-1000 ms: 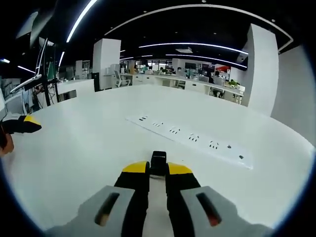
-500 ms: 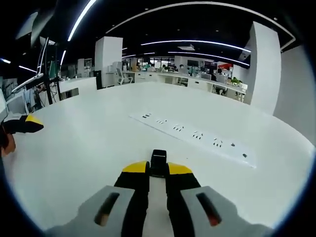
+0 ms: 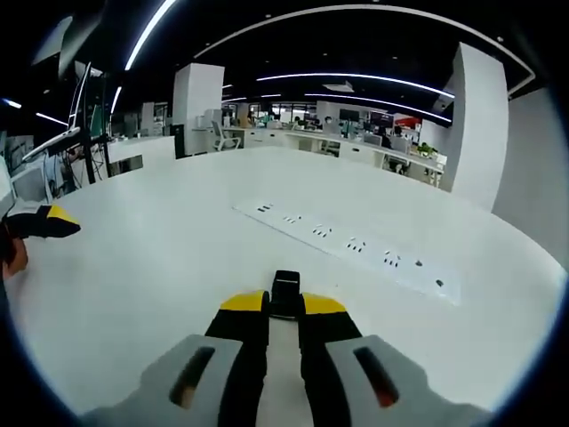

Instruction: Snap the two parts of the plastic buckle together until the buckle closes and remains connected.

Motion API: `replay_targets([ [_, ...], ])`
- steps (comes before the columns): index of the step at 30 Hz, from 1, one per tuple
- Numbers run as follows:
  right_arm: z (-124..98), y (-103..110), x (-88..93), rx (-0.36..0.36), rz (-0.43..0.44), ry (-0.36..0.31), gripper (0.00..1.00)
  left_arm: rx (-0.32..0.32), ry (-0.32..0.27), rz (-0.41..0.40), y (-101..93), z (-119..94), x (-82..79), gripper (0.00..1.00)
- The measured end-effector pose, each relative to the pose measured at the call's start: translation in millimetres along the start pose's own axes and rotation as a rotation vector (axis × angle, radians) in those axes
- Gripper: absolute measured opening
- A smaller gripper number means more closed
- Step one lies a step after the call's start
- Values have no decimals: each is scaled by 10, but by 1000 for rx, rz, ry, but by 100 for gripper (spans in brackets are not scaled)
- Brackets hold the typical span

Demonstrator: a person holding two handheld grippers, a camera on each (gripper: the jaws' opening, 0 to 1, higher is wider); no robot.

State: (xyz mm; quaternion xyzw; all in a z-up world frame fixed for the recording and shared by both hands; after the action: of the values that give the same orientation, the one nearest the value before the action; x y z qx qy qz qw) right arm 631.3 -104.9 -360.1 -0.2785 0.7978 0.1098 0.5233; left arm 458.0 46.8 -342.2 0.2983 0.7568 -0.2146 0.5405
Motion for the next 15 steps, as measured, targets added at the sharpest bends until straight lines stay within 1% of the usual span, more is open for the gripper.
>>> replay_targets([
  [15,-13,43,-4,-9,-5,1,11,3,3,9,12,-4,11,100],
])
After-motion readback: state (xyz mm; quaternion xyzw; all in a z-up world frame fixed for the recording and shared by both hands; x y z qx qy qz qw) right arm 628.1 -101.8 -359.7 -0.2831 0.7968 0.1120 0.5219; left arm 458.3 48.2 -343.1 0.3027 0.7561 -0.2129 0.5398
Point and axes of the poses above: the point that each gripper's makers call its tool centre point, and the gripper's own axes: z roughly forward along the fingers, y roughly to its left, x roughly out of its underside, the point moved 3 cm from there along -z, roughly backward along the fingers
